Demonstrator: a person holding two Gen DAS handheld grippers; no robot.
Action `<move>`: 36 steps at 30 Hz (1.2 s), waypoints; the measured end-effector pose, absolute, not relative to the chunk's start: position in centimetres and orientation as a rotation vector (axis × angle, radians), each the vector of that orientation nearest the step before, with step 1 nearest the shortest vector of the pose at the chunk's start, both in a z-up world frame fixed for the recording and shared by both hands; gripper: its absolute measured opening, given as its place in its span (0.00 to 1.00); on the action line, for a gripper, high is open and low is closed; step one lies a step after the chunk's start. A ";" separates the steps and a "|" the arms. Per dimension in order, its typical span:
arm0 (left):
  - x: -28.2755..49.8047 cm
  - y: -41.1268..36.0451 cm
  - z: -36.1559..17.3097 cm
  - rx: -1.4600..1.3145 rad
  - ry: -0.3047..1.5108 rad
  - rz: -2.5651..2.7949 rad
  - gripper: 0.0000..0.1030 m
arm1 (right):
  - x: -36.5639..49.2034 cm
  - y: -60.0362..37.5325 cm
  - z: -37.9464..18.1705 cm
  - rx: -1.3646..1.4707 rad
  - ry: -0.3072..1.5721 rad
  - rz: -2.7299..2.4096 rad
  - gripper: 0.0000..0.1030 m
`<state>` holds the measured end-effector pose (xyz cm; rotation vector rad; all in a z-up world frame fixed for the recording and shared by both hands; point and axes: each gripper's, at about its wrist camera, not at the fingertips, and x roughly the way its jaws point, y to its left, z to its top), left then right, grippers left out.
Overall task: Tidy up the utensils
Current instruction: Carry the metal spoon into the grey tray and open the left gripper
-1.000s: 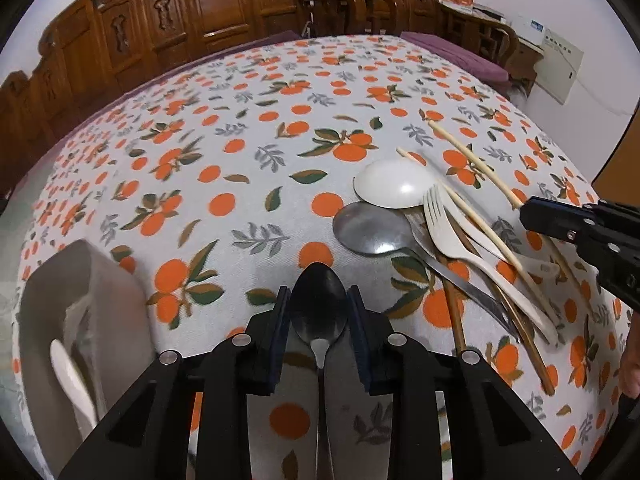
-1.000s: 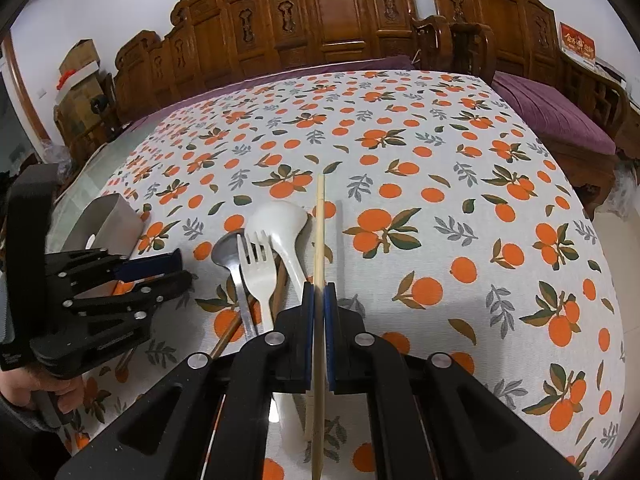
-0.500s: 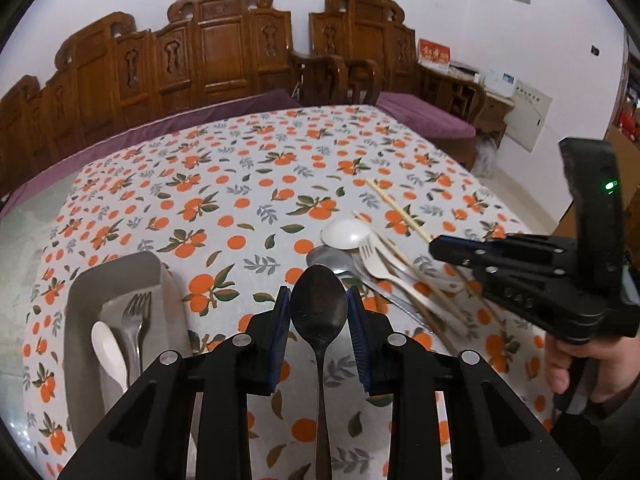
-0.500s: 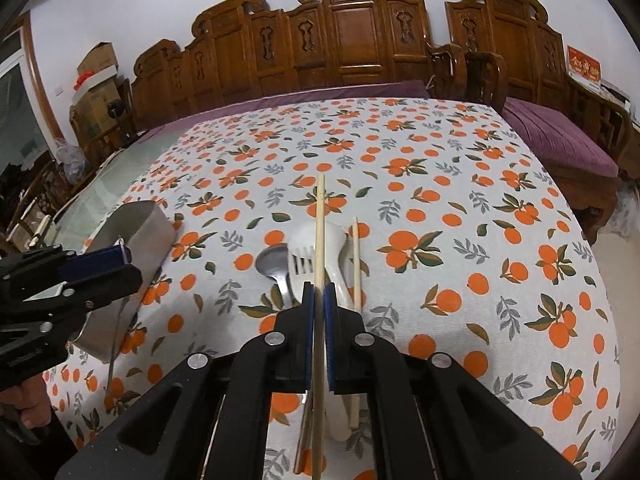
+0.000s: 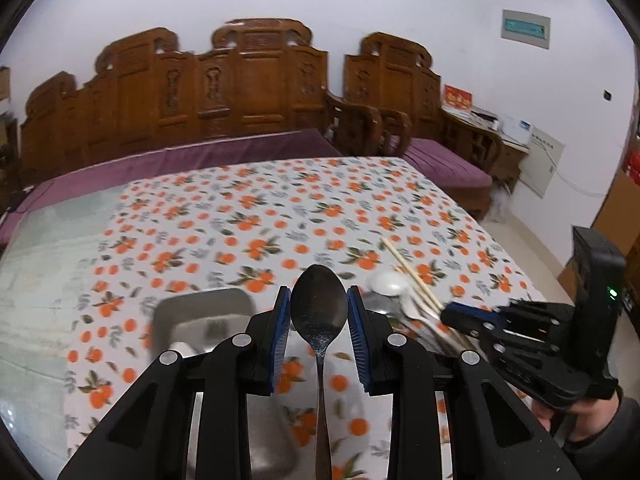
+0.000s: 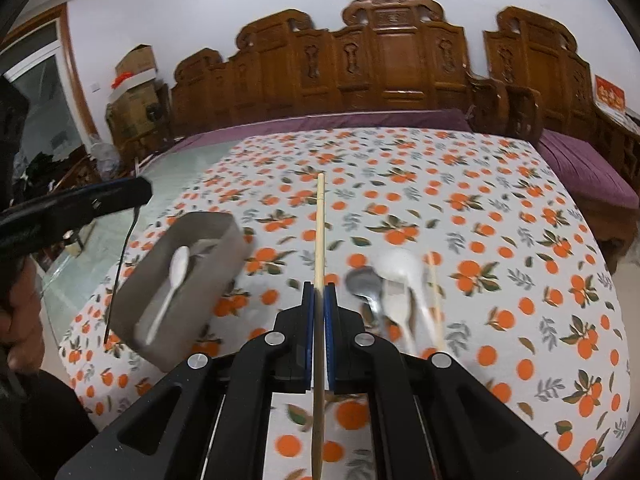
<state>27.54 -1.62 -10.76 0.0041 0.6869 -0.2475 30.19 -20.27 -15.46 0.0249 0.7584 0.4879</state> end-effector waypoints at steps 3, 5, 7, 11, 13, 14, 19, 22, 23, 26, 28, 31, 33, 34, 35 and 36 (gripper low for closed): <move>28.0 0.7 -11.0 0.008 0.692 -0.200 0.26 | 29.7 -19.1 -15.0 0.022 0.751 0.510 0.06; 28.4 2.0 -11.6 0.001 0.706 -0.173 0.26 | 29.4 -18.3 -14.9 0.019 0.748 0.522 0.06; 28.9 3.2 -12.4 -0.004 0.717 -0.142 0.26 | 29.1 -17.6 -14.8 0.012 0.747 0.532 0.06; 29.8 5.0 -14.6 -0.013 0.768 -0.105 0.26 | 28.8 -16.6 -14.9 -0.003 0.751 0.545 0.06; 30.4 5.6 -16.1 -0.011 0.807 -0.086 0.26 | 28.6 -16.1 -15.0 -0.009 0.752 0.552 0.06; 30.6 5.7 -16.7 -0.004 0.817 -0.078 0.26 | 28.5 -16.0 -15.0 -0.011 0.752 0.555 0.06; 31.7 6.1 -19.9 0.022 0.906 -0.047 0.26 | 28.0 -15.2 -14.8 -0.019 0.745 0.573 0.06; 31.9 6.0 -20.9 0.044 0.930 -0.044 0.26 | 27.9 -15.0 -14.7 -0.020 0.743 0.577 0.06; 31.9 5.9 -21.0 0.045 0.936 -0.046 0.26 | 27.9 -15.0 -14.7 -0.019 0.743 0.577 0.06; 32.0 5.7 -21.4 0.048 0.953 -0.052 0.26 | 27.8 -14.9 -14.6 -0.019 0.743 0.575 0.06; 32.0 5.6 -21.6 0.051 0.964 -0.053 0.26 | 27.8 -14.8 -14.7 -0.016 0.745 0.574 0.06; 32.0 5.8 -21.4 0.042 0.961 -0.050 0.28 | 27.6 -14.5 -14.7 -0.013 0.745 0.571 0.06; 32.0 6.0 -21.0 0.033 0.954 -0.049 0.40 | 27.6 -14.4 -14.7 -0.015 0.746 0.572 0.06; 31.9 6.2 -20.7 0.029 0.947 -0.053 0.40 | 27.6 -14.2 -14.7 -0.015 0.747 0.571 0.06; 31.8 6.4 -20.3 0.029 0.937 -0.050 0.40 | 27.6 -14.1 -14.7 -0.013 0.748 0.570 0.06; 31.7 6.5 -20.0 0.029 0.929 -0.049 0.40 | 27.5 -13.9 -14.8 -0.010 0.750 0.569 0.06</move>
